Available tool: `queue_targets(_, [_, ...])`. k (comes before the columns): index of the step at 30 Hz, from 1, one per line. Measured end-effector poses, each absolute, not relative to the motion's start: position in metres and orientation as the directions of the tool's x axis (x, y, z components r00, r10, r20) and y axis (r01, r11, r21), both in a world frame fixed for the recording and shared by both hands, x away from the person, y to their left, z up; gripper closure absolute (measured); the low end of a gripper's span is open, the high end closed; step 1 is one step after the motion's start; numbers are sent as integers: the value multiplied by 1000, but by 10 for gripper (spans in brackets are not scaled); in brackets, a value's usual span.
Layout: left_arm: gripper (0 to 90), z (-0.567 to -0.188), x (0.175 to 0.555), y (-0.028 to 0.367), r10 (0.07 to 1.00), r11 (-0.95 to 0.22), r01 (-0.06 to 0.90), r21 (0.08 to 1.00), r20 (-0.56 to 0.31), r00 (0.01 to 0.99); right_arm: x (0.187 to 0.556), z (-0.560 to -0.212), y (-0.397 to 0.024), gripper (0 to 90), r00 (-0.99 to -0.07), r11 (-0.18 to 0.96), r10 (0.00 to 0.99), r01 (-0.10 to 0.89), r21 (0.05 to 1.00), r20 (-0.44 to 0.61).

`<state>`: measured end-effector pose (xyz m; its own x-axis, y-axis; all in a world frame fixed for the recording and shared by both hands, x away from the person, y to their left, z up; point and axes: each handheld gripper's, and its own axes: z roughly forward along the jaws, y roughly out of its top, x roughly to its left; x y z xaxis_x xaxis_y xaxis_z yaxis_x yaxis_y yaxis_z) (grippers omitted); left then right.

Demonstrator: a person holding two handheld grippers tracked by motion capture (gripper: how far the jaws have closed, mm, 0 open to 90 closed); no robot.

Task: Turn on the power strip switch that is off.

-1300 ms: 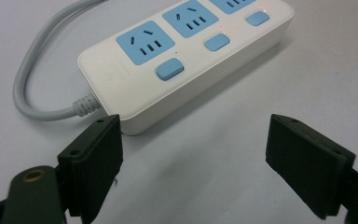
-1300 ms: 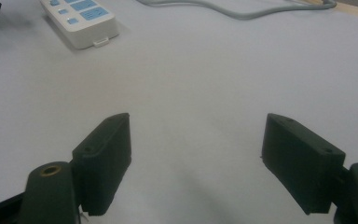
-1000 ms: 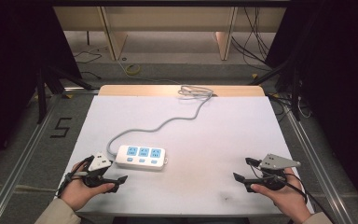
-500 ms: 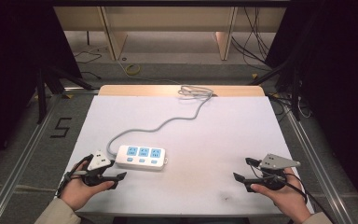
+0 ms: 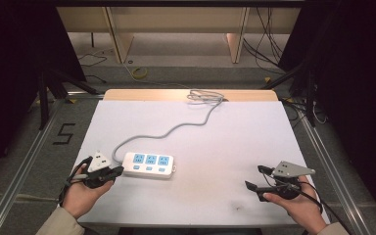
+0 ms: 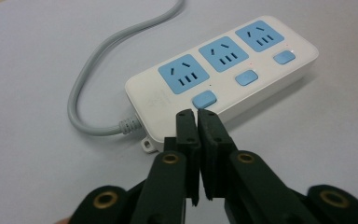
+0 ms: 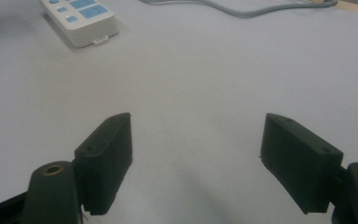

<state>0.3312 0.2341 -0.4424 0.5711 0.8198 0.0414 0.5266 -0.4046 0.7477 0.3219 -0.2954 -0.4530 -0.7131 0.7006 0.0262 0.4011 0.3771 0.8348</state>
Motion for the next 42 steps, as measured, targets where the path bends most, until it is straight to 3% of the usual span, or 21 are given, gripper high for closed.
queue_targets(14, [897, -435, 338, 228, 833, -363, 586, 724, -30, 553, 322, -453, -295, 254, -716, 380, 698, 405, 832, 30])
queue_targets(42, [897, -424, 355, 215, 833, -392, 632, 668, -33, 552, 323, -454, -295, 253, -716, 381, 697, 407, 830, 31])
